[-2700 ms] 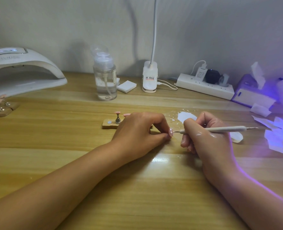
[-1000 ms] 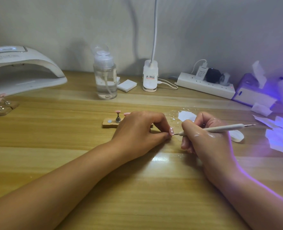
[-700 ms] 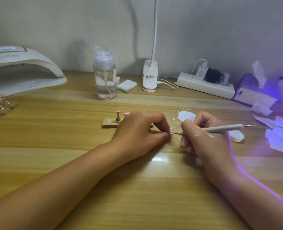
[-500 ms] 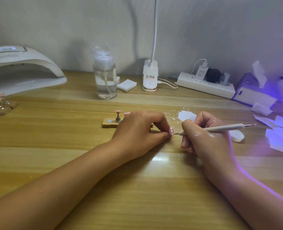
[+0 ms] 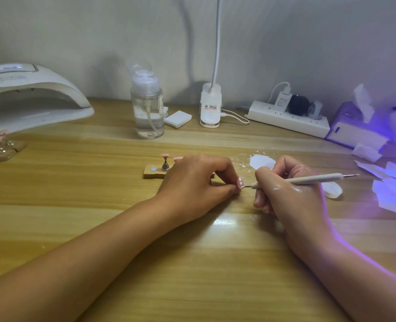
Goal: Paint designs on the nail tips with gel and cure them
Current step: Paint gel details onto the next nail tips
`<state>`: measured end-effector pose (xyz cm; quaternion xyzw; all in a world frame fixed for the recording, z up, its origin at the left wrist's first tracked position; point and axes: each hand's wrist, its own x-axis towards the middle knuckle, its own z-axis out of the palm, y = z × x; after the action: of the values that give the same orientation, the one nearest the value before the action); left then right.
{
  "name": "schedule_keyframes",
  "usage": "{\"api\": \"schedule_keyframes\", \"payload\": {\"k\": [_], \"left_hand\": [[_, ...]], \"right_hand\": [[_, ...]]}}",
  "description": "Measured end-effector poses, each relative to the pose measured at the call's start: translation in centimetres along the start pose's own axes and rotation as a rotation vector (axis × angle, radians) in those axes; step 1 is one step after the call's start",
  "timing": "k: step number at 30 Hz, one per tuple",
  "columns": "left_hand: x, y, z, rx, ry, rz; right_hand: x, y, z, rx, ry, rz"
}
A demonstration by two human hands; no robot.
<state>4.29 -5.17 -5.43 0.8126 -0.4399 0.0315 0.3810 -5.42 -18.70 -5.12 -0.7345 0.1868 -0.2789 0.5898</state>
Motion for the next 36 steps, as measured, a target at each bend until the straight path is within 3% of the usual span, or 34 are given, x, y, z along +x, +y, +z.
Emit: {"api": "schedule_keyframes", "payload": {"k": [25,31,36], "left_hand": [[0.06,-0.02,-0.01,0.008,-0.003,-0.013],[0.05,-0.16,0.14,-0.002,0.006,-0.001],[-0.11,-0.23,0.33,-0.017,0.048,0.06]], "right_hand": [[0.06,0.19,0.01,-0.003,0.002,-0.019],[-0.01,-0.3,-0.13,0.166,0.051,-0.016],[-0.3,-0.38,-0.32,0.244,0.132,-0.155]]}}
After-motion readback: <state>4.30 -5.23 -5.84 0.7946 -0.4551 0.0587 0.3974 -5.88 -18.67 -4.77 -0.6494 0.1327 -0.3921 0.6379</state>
